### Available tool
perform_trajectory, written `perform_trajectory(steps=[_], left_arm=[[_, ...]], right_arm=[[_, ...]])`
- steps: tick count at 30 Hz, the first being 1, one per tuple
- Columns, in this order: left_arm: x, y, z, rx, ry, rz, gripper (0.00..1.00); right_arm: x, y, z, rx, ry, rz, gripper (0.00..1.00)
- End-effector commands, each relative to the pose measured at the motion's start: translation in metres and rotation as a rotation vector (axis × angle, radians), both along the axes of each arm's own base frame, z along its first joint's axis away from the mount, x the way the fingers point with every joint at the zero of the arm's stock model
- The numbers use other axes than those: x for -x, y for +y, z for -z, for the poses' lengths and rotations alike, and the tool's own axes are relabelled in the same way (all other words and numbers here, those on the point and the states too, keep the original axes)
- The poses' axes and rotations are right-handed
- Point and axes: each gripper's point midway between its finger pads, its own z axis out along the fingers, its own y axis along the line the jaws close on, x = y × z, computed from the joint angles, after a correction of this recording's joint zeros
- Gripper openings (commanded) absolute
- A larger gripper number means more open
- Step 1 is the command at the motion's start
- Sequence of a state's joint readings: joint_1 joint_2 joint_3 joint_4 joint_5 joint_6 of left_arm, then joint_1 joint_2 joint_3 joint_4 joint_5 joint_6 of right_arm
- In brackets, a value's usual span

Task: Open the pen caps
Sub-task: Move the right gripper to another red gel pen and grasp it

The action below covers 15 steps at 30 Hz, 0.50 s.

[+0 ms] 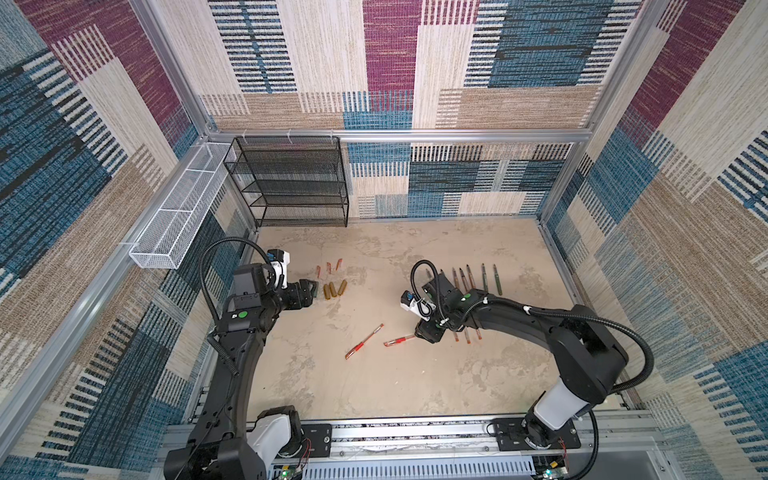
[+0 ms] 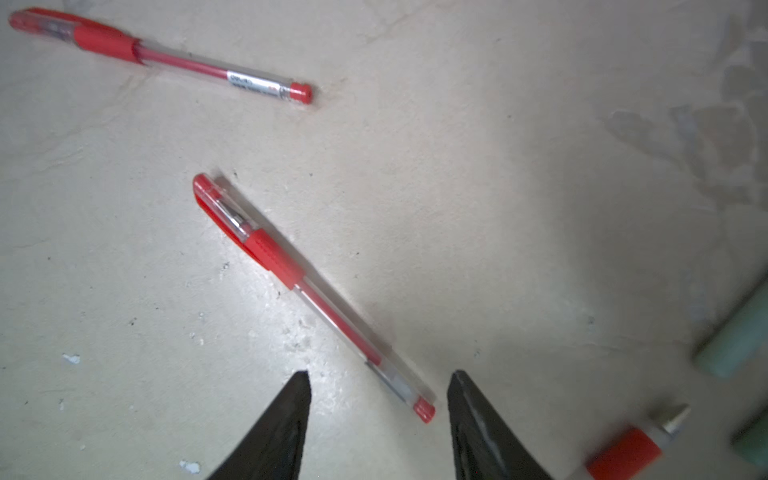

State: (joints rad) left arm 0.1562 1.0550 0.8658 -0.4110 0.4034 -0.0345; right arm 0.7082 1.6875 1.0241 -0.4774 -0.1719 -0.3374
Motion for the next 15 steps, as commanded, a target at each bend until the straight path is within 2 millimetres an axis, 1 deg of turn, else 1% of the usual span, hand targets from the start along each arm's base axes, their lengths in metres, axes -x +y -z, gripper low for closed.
perform_trajectory(steps=[1, 6, 9, 13, 15], left_arm=[[-0.001, 0.000, -0.004, 0.011, -0.015, -0.005, 0.82], [-0.001, 0.001, -0.005, 0.015, -0.017, -0.005, 0.82], [-0.001, 0.002, -0.005, 0.009, -0.027, -0.007, 0.82], [0.000, 0.002, -0.004, 0.014, -0.021, -0.007, 0.82], [-0.001, 0.003, -0.006, 0.015, -0.026, -0.013, 0.82]], right_arm=[[0.002, 0.009, 0.006, 0.020, -0.010, -0.091, 0.55], [0.005, 0.016, 0.013, 0.031, 0.021, -0.121, 0.51], [0.016, 0.021, 0.018, 0.013, 0.053, -0.160, 0.48], [0.024, 0.018, 0.036, 0.057, 0.110, -0.158, 0.35], [0.030, 0.017, 0.044, 0.066, 0.128, -0.169, 0.31]])
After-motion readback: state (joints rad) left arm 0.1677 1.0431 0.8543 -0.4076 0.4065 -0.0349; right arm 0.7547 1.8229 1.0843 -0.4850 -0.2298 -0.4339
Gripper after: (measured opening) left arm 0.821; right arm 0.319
